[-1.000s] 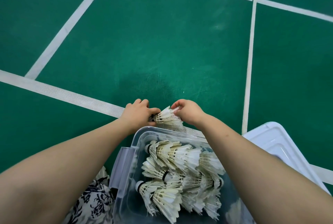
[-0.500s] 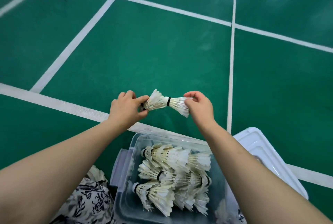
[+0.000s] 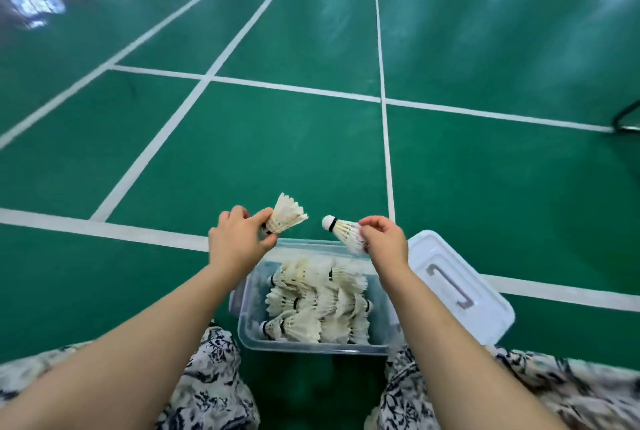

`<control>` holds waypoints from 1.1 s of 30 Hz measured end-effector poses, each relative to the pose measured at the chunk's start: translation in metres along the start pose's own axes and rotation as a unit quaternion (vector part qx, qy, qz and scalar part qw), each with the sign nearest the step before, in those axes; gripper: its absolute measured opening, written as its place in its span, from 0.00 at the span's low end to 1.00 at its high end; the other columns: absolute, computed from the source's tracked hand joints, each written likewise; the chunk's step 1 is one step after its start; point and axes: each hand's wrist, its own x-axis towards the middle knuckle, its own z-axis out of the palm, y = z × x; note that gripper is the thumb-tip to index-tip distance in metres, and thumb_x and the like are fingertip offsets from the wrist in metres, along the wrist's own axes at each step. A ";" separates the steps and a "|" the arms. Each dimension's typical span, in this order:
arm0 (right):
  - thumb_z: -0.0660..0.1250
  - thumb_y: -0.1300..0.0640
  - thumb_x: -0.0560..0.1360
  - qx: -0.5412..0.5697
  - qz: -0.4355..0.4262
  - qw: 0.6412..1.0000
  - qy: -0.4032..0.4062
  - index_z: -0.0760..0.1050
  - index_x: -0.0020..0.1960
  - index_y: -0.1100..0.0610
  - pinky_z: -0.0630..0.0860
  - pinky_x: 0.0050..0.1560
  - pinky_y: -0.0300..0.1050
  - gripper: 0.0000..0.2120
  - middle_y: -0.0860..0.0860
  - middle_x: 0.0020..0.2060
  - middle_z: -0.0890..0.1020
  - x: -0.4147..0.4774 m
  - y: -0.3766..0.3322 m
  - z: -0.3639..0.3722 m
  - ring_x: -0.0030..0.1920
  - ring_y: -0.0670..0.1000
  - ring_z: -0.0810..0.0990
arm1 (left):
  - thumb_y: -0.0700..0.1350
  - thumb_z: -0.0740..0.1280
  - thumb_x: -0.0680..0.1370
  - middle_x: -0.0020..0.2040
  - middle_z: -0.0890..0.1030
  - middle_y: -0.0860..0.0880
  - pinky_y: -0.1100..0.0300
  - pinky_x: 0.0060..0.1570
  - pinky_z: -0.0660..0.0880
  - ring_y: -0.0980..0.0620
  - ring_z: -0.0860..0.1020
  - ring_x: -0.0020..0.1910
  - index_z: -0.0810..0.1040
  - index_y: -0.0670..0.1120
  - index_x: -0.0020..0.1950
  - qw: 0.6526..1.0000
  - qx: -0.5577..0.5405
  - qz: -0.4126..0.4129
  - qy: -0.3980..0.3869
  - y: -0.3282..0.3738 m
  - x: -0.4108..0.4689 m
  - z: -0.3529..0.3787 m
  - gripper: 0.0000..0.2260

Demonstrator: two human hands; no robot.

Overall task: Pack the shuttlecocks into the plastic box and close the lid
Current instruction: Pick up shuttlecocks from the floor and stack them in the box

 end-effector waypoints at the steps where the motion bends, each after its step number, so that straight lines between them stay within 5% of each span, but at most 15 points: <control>1: 0.62 0.65 0.72 -0.032 -0.002 0.999 -0.008 0.76 0.38 0.53 0.71 0.39 0.42 0.10 0.50 0.36 0.79 -0.006 0.007 -0.002 0.37 0.51 0.75 | 0.59 0.62 0.74 0.54 0.73 0.46 0.54 0.48 0.72 0.44 0.71 0.54 0.70 0.60 0.65 1.000 0.000 -0.005 -0.007 -0.002 -0.010 0.002 0.19; 3: 0.62 0.64 0.72 -0.152 -0.015 0.985 -0.084 0.77 0.41 0.52 0.70 0.39 0.40 0.09 0.50 0.39 0.80 -0.017 0.019 -0.003 0.40 0.50 0.76 | 0.60 0.61 0.74 0.53 0.73 0.46 0.55 0.48 0.72 0.46 0.71 0.54 0.70 0.60 0.65 1.000 0.009 0.001 -0.021 -0.004 -0.027 0.004 0.19; 6: 0.60 0.64 0.72 -0.334 -0.026 0.917 -0.218 0.79 0.44 0.52 0.69 0.43 0.38 0.12 0.52 0.46 0.83 -0.029 0.032 -0.001 0.45 0.50 0.77 | 0.61 0.61 0.75 0.55 0.73 0.48 0.54 0.50 0.73 0.47 0.71 0.56 0.68 0.61 0.67 0.999 0.010 0.001 -0.040 -0.003 -0.046 0.006 0.21; 13: 0.60 0.65 0.73 -0.372 -0.028 0.884 -0.281 0.80 0.46 0.52 0.73 0.49 0.39 0.13 0.52 0.47 0.83 -0.053 0.057 0.015 0.47 0.50 0.78 | 0.60 0.60 0.75 0.56 0.73 0.49 0.55 0.51 0.72 0.48 0.69 0.59 0.67 0.62 0.67 0.996 0.014 0.024 -0.081 0.012 -0.070 0.018 0.20; 26: 0.59 0.56 0.73 -0.402 -0.021 0.878 -0.259 0.74 0.61 0.51 0.74 0.56 0.43 0.17 0.54 0.58 0.80 -0.060 0.077 0.036 0.58 0.56 0.78 | 0.60 0.60 0.75 0.57 0.73 0.49 0.54 0.52 0.70 0.48 0.70 0.58 0.65 0.62 0.68 0.991 0.056 0.059 -0.102 0.020 -0.081 0.035 0.22; 31: 0.71 0.45 0.66 -0.347 0.001 0.911 -0.221 0.67 0.65 0.50 0.74 0.60 0.48 0.30 0.51 0.61 0.70 -0.049 0.063 0.023 0.58 0.54 0.76 | 0.60 0.59 0.75 0.57 0.73 0.49 0.55 0.52 0.70 0.48 0.70 0.59 0.66 0.62 0.68 0.993 0.048 0.050 -0.101 0.024 -0.081 0.034 0.21; 33: 0.72 0.44 0.66 -0.296 -0.024 0.934 -0.197 0.67 0.63 0.48 0.73 0.60 0.47 0.28 0.49 0.59 0.68 -0.045 0.058 0.019 0.59 0.52 0.74 | 0.60 0.59 0.75 0.56 0.73 0.49 0.55 0.52 0.70 0.48 0.70 0.58 0.67 0.62 0.67 0.993 0.040 0.047 -0.097 0.026 -0.082 0.034 0.20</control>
